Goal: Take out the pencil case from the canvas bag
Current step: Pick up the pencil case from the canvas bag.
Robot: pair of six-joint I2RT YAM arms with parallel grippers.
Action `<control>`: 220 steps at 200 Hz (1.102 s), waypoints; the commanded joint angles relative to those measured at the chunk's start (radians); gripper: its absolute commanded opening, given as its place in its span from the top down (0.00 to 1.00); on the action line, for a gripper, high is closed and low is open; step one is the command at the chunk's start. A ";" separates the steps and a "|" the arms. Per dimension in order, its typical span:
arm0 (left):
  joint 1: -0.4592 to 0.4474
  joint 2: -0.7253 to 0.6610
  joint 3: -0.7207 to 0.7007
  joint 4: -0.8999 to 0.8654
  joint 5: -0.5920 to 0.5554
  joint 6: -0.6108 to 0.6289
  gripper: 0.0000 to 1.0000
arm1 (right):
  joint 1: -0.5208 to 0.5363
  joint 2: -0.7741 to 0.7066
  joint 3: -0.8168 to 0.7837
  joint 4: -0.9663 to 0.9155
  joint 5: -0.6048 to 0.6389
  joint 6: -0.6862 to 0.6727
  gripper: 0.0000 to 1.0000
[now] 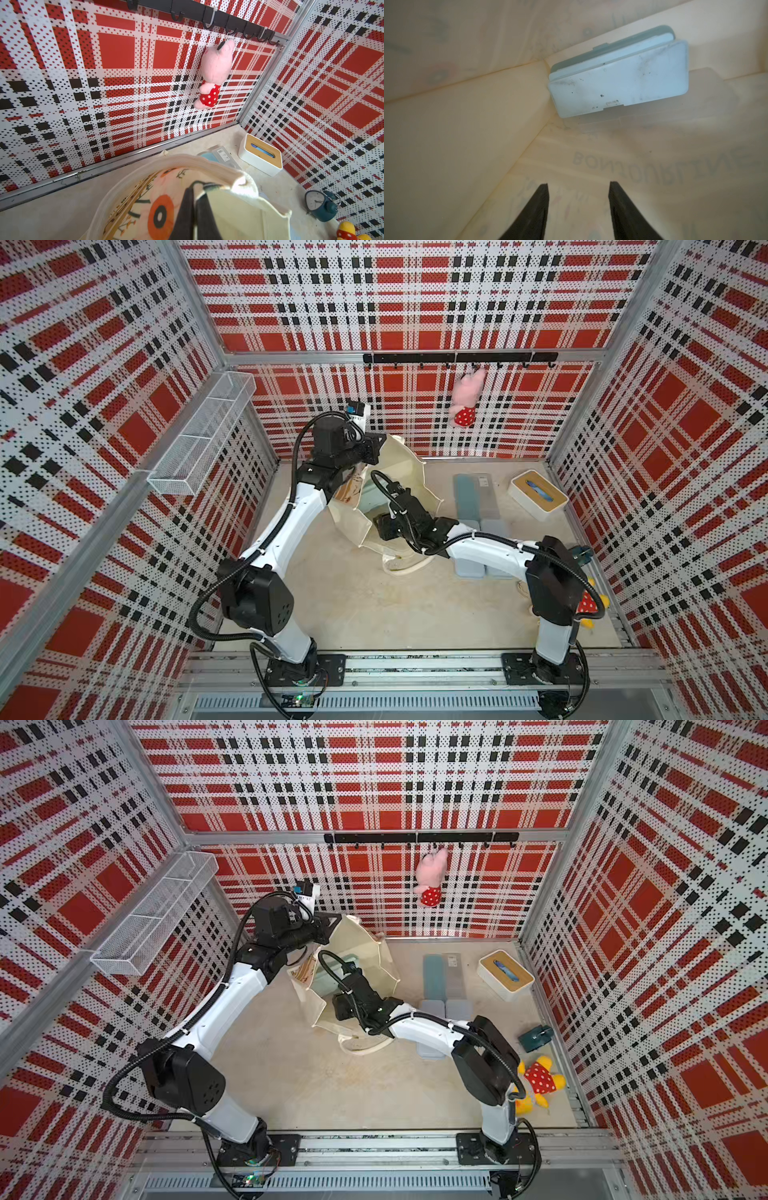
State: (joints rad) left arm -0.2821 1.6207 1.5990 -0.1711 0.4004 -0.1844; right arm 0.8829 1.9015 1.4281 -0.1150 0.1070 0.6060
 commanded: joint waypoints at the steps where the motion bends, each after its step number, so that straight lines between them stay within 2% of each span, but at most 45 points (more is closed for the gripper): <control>1: -0.015 -0.106 -0.020 0.179 0.078 -0.026 1.00 | -0.040 0.044 0.012 0.038 -0.077 0.150 0.44; 31: -0.023 -0.146 -0.076 0.221 0.130 -0.050 1.00 | -0.069 0.086 0.015 0.080 -0.065 0.309 0.35; 59: -0.034 -0.177 -0.113 0.239 0.140 -0.057 1.00 | -0.100 0.143 0.070 0.017 -0.048 0.468 0.31; 87: -0.047 -0.200 -0.138 0.243 0.121 -0.060 1.00 | -0.112 0.184 0.144 -0.101 0.005 0.555 0.29; 110: -0.063 -0.208 -0.147 0.240 0.098 -0.058 1.00 | -0.117 0.214 0.205 -0.210 0.057 0.591 0.29; 143: -0.084 -0.210 -0.144 0.243 0.067 -0.059 1.00 | -0.140 0.233 0.184 -0.184 0.026 0.644 0.31; 189: -0.115 -0.211 -0.139 0.232 0.002 -0.046 1.00 | -0.149 0.247 0.225 -0.276 0.092 0.654 0.38; 220: -0.123 -0.207 -0.129 0.226 -0.002 -0.043 1.00 | -0.156 0.262 0.229 -0.296 0.093 0.658 0.40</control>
State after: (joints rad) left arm -0.3893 1.4792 1.4349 -0.0765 0.3939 -0.2333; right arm 0.7376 2.1365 1.6341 -0.3634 0.1608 1.2346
